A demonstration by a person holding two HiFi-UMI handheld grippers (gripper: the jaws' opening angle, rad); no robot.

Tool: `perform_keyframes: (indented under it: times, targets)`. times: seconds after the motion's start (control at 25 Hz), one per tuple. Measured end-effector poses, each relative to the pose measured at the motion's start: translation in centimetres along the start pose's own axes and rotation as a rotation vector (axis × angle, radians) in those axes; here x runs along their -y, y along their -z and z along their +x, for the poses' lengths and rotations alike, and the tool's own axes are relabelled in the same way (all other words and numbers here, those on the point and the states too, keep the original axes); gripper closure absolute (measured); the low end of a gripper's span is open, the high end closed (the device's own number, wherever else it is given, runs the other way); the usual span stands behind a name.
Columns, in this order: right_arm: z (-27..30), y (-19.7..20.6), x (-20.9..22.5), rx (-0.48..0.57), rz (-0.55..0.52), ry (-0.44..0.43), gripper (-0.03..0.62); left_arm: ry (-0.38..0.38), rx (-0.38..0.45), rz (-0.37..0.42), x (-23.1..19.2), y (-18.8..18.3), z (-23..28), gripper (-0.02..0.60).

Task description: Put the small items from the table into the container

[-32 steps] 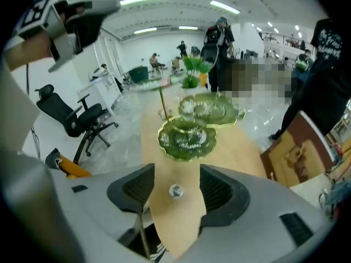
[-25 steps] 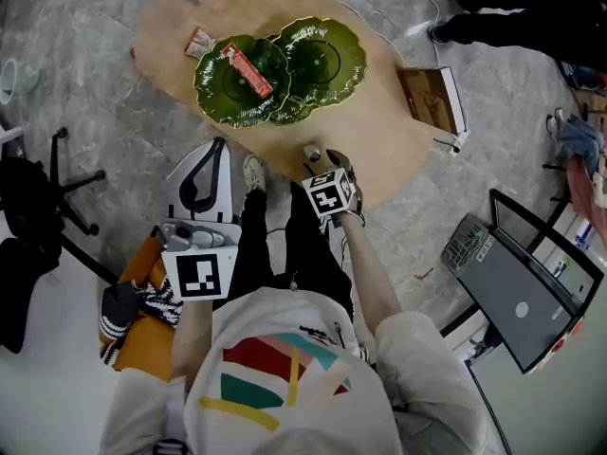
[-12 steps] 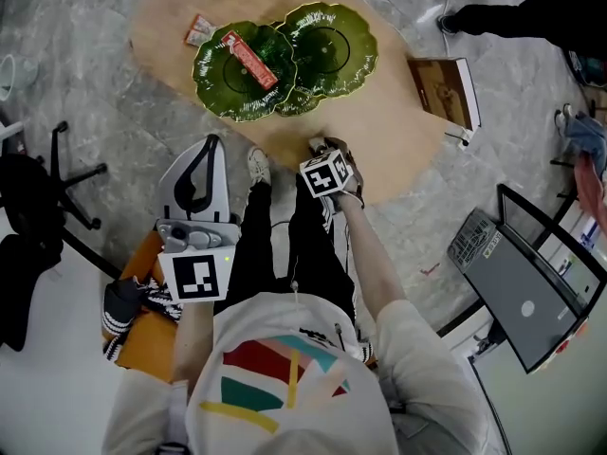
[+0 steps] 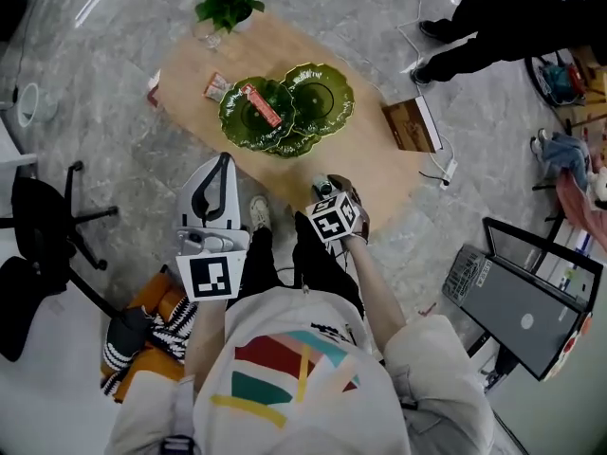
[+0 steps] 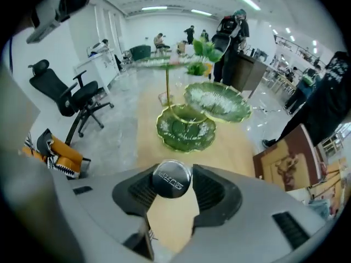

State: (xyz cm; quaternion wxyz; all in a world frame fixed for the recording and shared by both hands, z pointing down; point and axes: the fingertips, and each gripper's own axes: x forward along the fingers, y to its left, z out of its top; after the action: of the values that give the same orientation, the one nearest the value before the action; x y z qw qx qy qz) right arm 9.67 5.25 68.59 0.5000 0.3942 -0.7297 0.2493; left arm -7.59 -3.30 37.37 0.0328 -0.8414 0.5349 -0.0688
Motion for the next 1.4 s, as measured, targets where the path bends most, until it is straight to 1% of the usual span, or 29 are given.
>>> perform_keyframes:
  times: [0.12,0.24,0.4,0.48,0.6,0.76,1.0,1.24,1.4]
  targets:
    - [-5.2,-3.8,1.5,0.116,0.019,0.064,0.407,-0.034,0.062,-0.017,-0.9,-2.9,-0.3,0.574]
    - [-9.9,-8.0,3.0,0.248,0.034,0.125,0.407,-0.050,0.112,-0.005,-1.7,-5.1,-0.4,0.573]
    - [-15.8,-13.8,5.2,0.437,0.057,0.195,0.407,-0.058,0.178,0.004,-2.7,-7.2,0.7,0.573]
    - [-18.4,-15.6,5.9,0.502,0.056,0.213,0.407,-0.063,0.206,0.002,-2.8,-8.3,1.1,0.574]
    - [-20.9,-17.2,6.4,0.561,0.049,0.235,0.407,-0.058,0.238,0.024,-2.9,-9.8,1.8,0.573]
    - [-21.6,-17.8,7.2,0.576,0.030,0.238,0.407,-0.064,0.268,0.025,-2.7,-11.0,2.5,0.574]
    - [-20.8,-18.1,8.0,0.570,0.040,0.226,0.407,-0.069,0.252,0.026,-2.9,-10.3,3.3,0.574]
    - [-17.7,-18.0,8.4,0.509,0.040,0.183,0.407,-0.081,0.202,0.027,-3.1,-8.8,3.8,0.573]
    - [-14.9,-18.7,8.9,0.466,0.022,0.147,0.407,-0.106,0.176,0.007,-3.7,-7.7,4.3,0.574]
